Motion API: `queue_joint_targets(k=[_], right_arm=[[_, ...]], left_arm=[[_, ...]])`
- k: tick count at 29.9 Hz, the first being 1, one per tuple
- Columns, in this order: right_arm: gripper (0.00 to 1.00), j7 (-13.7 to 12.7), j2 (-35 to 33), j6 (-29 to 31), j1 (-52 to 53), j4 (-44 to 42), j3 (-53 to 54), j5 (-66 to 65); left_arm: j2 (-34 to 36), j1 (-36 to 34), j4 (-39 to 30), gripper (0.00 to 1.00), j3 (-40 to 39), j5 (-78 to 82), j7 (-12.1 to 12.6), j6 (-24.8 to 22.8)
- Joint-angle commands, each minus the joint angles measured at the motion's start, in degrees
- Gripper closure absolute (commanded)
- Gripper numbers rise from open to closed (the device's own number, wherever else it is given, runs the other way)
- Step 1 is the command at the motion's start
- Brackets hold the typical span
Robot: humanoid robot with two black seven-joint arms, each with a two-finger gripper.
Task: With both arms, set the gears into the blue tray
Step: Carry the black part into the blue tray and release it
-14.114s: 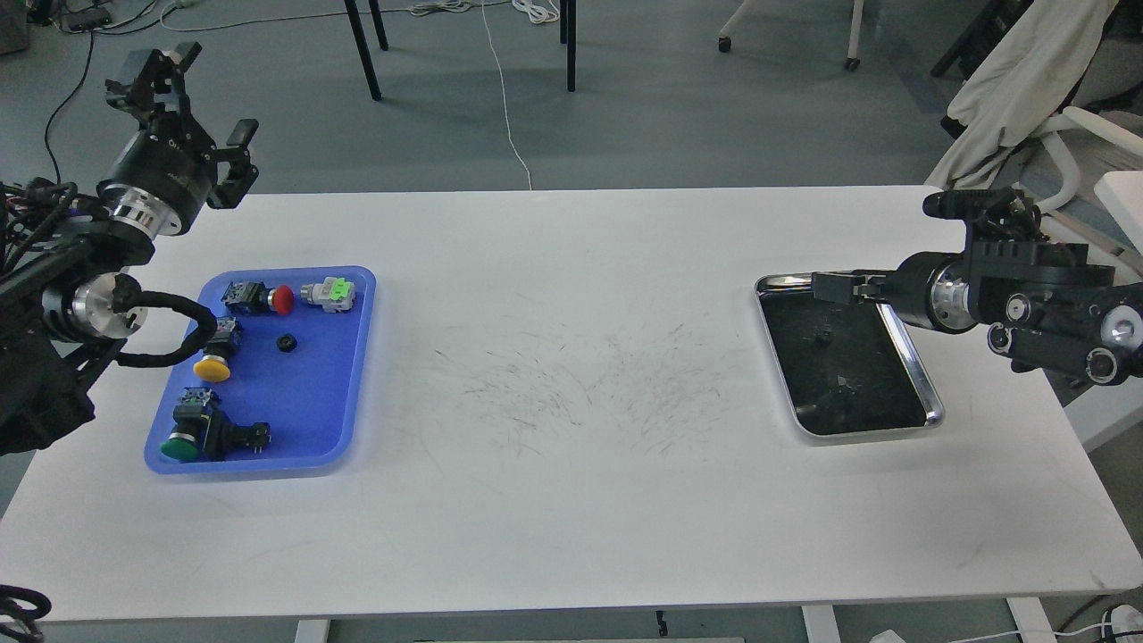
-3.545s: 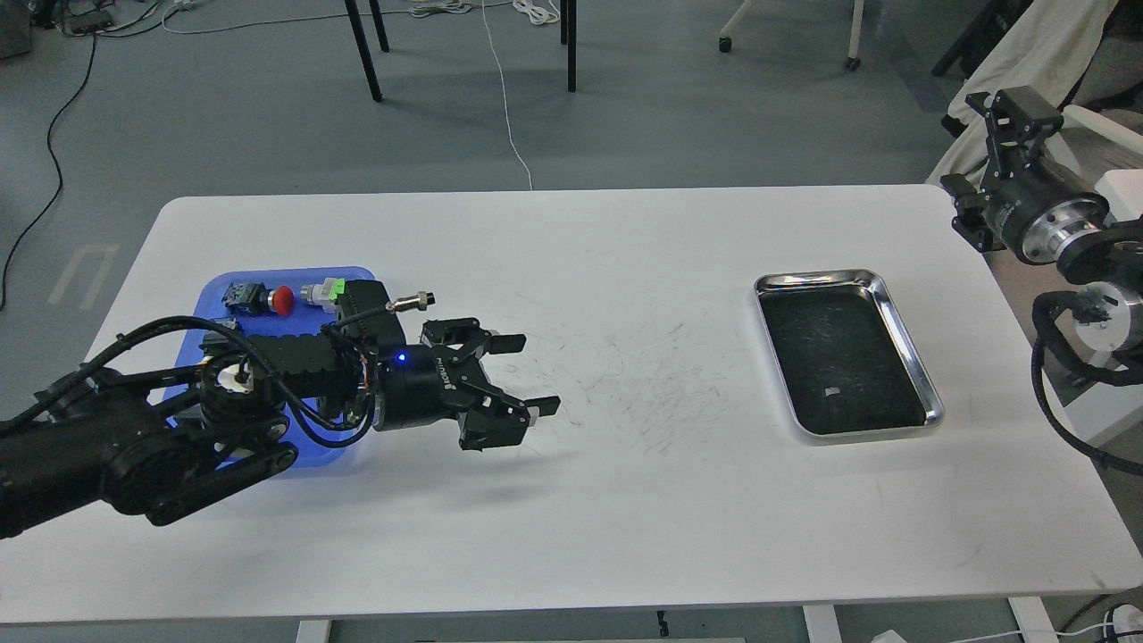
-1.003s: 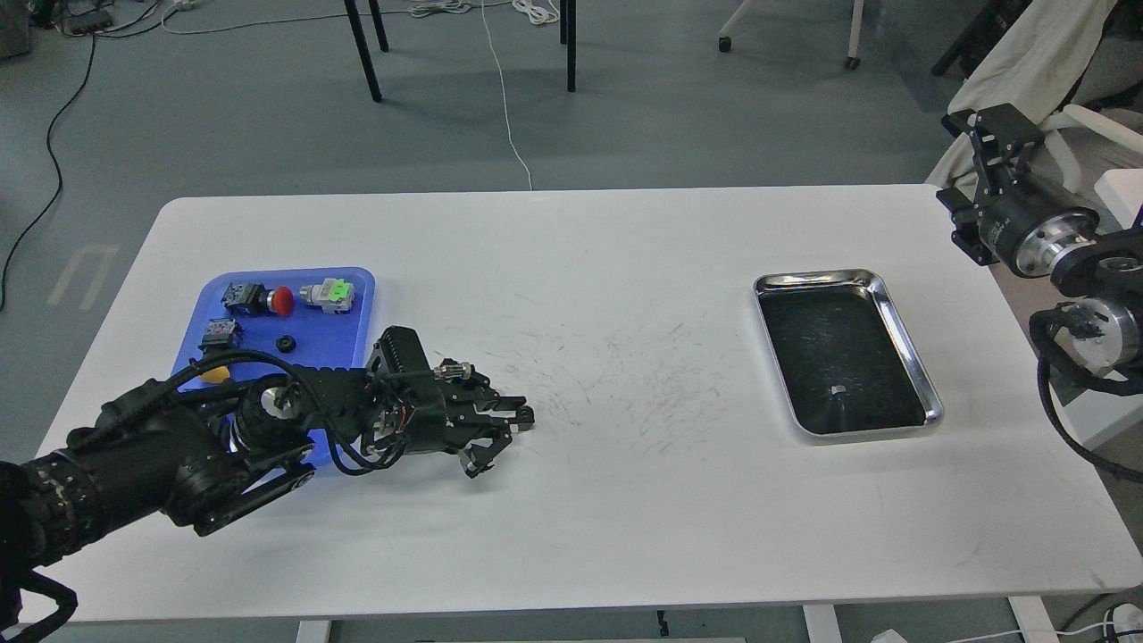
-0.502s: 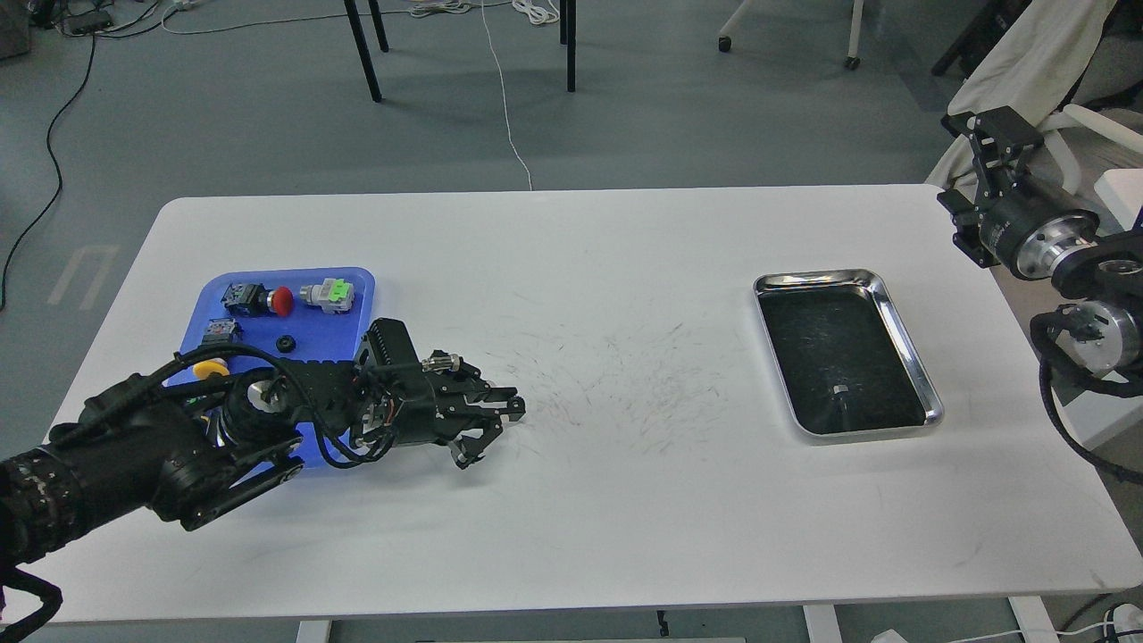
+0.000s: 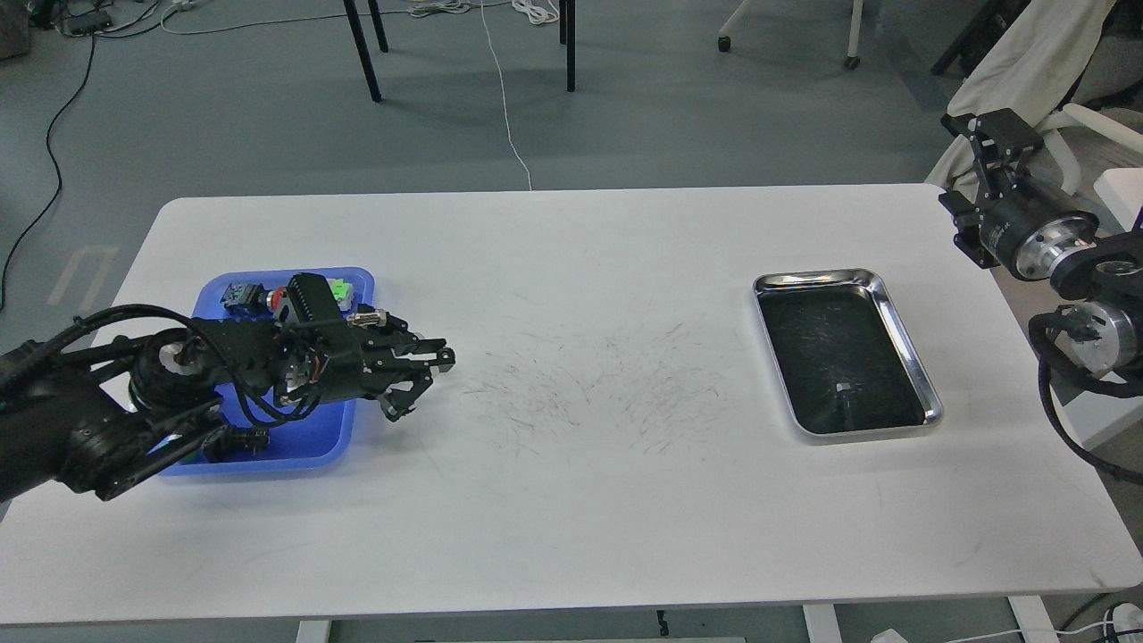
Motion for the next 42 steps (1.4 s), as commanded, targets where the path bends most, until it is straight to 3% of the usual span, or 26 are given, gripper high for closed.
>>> queue_joint_targets(k=[1, 8, 15, 34, 42], right_arm=[[0.03, 0.0, 0.2, 0.0, -0.1, -0.1, 0.0, 0.0], [0.03, 0.0, 1.1, 0.1, -0.2, -0.5, 0.4, -1.1], [0.03, 0.0, 2.1, 0.1, -0.3, -0.9, 0.4, -1.2], [0.03, -0.1, 2.0, 0.3, -0.2, -0.9, 0.0, -2.5], [0.03, -0.1, 2.0, 0.3, -0.3, -1.0, 0.0, -2.5]], left_arm=[[4.5, 0.5, -0.3, 0.94, -1.9, 0.0, 0.0, 0.9], [13.0, 2.5, -3.7, 0.97, -1.2, 0.0, 0.0, 4.8], [14.4, 5.5, -3.4, 0.97, -1.8, 0.0, 0.0, 6.5], [11.2, 6.8, 6.2, 0.96, -1.5, 0.0, 0.0, 7.8], [10.8, 8.5, 6.5, 0.96, -1.2, 0.0, 0.0, 8.6]])
